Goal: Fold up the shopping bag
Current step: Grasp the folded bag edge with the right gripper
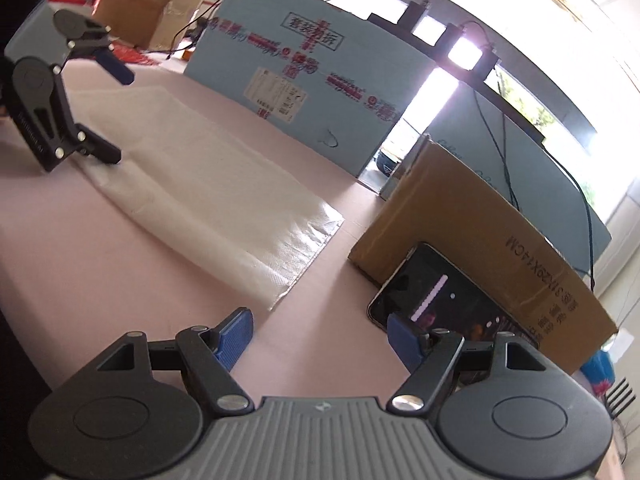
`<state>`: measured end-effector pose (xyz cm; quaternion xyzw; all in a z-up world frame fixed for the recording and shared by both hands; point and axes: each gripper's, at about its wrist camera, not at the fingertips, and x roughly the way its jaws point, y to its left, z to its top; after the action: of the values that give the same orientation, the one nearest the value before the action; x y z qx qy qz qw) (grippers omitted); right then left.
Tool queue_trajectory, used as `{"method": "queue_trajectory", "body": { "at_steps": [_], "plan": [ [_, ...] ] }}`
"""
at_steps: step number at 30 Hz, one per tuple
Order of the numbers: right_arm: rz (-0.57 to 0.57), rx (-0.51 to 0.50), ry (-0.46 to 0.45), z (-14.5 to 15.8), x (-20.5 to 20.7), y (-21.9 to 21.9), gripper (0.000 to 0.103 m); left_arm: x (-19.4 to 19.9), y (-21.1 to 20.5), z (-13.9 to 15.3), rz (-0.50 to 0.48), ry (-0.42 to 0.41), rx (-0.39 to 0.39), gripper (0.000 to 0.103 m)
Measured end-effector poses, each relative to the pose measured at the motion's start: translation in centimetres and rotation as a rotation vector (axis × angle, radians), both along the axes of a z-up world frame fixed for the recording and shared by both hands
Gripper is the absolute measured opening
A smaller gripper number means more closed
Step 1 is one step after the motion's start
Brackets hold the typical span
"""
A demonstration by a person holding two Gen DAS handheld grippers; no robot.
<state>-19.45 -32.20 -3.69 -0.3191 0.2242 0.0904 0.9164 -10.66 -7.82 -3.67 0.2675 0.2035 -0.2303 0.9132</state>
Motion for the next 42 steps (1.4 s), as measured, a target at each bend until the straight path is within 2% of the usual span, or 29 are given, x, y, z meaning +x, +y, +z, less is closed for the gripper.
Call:
{"method": "queue_trajectory", "body": {
  "at_steps": [6,11,14,16,18,19,23,28,29,30,31,32,33,34,37,40,42],
  "plan": [
    [0.143,-0.239,-0.041,-0.4,0.1,3.6,0.074,0.3,0.3,-0.1,-0.001,0.021,-0.021,0.103],
    [0.281,-0.326,-0.084,-0.9,-0.1,6.1,0.062,0.5,0.5,-0.1,-0.002,0.036,-0.034,0.103],
    [0.360,-0.360,-0.095,-1.2,-0.2,7.0,0.048,0.7,0.7,-0.1,-0.002,0.049,-0.047,0.103],
    [0.413,-0.380,-0.090,-1.5,-0.4,7.4,0.031,0.8,0.9,0.0,-0.004,0.050,-0.056,0.103],
    [0.444,-0.388,-0.081,-1.7,-0.5,7.5,0.021,0.4,1.0,0.1,-0.012,0.030,-0.061,0.103],
    [0.452,-0.377,-0.070,-1.7,-0.5,7.5,0.018,0.0,1.1,0.1,-0.024,0.013,-0.064,0.103],
    [0.446,-0.309,-0.055,-1.2,-0.1,6.9,0.016,-2.2,0.9,0.8,-0.108,-0.054,-0.092,0.103],
    [0.420,-0.190,-0.038,0.0,0.4,5.9,0.014,-4.9,-1.0,1.2,-0.252,-0.076,-0.056,0.095],
    [0.416,-0.169,-0.036,0.3,0.5,5.7,0.013,-5.2,-1.6,1.1,-0.280,-0.080,-0.030,0.092],
    [0.415,-0.137,-0.029,0.6,0.5,5.4,0.011,-5.2,-2.0,0.8,-0.290,-0.083,0.000,0.082],
    [0.415,-0.101,-0.021,0.9,0.5,5.0,0.010,-4.8,-2.2,0.5,-0.283,-0.074,0.025,0.066],
    [0.414,-0.067,-0.013,1.3,0.4,4.6,0.010,-4.1,-2.2,0.1,-0.263,-0.047,0.049,0.057],
    [0.409,-0.042,-0.005,1.5,0.3,4.2,0.009,-3.4,-2.0,-0.1,-0.245,-0.014,0.058,0.038],
    [0.404,-0.020,0.002,1.7,0.2,3.7,0.009,-2.9,-1.3,-0.1,-0.232,0.031,0.039,0.031],
    [0.374,0.058,0.053,2.1,0.5,2.0,0.009,-1.6,0.9,0.7,-0.211,0.156,-0.050,0.026],
    [0.354,0.157,0.120,2.2,1.4,0.3,0.009,-0.3,3.9,1.2,-0.175,0.276,-0.144,0.025],
    [0.341,0.232,0.174,2.3,2.2,-0.9,0.011,0.5,5.9,1.1,-0.147,0.344,-0.234,0.025]
  ]
}}
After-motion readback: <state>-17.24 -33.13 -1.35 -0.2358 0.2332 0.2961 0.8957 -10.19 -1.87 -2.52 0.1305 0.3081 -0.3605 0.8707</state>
